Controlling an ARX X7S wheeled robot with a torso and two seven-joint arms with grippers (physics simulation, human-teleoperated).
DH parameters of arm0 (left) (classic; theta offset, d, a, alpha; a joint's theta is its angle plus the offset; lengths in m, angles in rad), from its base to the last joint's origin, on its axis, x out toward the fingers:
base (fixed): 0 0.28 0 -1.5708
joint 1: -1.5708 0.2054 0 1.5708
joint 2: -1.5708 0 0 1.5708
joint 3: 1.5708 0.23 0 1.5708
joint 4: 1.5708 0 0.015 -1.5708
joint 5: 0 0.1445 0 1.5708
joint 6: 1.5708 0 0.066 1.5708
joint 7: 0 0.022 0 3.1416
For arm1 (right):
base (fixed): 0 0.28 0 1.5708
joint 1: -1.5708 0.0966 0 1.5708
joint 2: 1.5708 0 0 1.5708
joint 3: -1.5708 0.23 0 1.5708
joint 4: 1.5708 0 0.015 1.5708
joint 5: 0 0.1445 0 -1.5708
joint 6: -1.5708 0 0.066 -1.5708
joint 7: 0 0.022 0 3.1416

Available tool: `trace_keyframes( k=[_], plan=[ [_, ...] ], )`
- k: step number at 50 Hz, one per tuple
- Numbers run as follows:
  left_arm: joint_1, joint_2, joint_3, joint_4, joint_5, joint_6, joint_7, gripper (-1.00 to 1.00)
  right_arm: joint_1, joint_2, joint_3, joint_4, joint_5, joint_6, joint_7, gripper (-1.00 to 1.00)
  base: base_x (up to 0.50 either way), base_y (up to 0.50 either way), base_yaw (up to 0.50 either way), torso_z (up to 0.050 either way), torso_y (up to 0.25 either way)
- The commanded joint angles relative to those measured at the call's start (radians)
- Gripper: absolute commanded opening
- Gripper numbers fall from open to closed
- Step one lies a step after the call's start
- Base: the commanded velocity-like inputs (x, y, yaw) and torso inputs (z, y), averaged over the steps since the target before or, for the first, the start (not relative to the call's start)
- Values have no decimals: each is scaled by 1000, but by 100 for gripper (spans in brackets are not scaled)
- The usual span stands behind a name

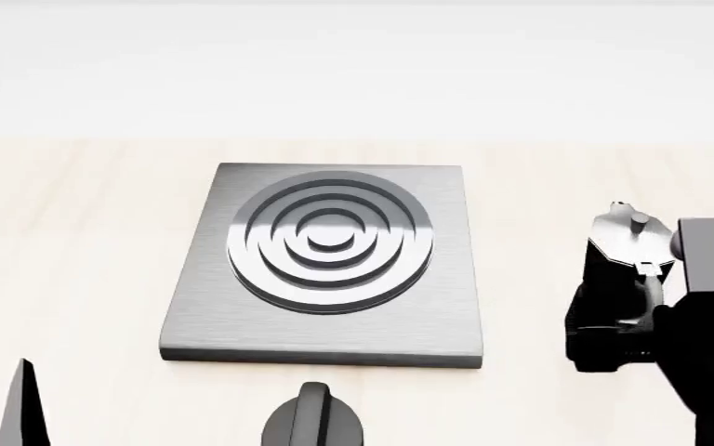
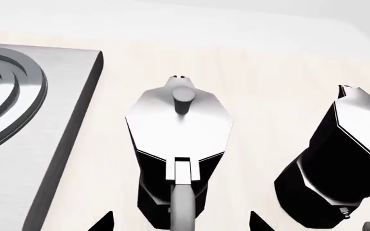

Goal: Put both moka pots on the stove.

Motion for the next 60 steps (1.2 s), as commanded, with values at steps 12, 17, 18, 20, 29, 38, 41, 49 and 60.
trace_keyframes(
  k=[12,17,18,20,29,38,41,49,60],
  plan=[
    [-2,-11,8,-3,-3,4,-12,100,9,-20,-10,119,-17,-76,-9,100,0,0,0,0,0],
    [-2,-13,11,-4,-2,5,-15,100,25,-32,-18,174,-27,-108,-13,100,0,0,0,0,0],
    [-2,-13,10,-4,-3,6,-16,100,28,-33,-18,179,-28,-110,-13,100,0,0,0,0,0],
    [-3,-14,11,-5,-3,6,-17,100,29,-35,-19,184,-28,-114,-14,100,0,0,0,0,0],
    [-3,-17,13,-8,-6,10,-21,100,41,-42,-25,183,-34,-126,-9,100,0,0,0,0,0],
    [-3,-22,16,-7,-7,11,-25,100,34,-38,-23,142,-28,-110,-2,-100,0,0,0,0,0],
    [-3,-23,16,-8,-9,12,-26,100,32,-36,-20,139,-26,-112,-1,-100,0,0,0,0,0],
    [-5,-26,18,-10,-12,14,-29,100,29,-34,-9,101,-28,-110,27,-100,0,0,0,0,1],
    [-9,-28,21,-16,-15,16,-34,100,21,-26,13,-51,-29,-161,62,-100,0,0,0,0,1]
  ],
)
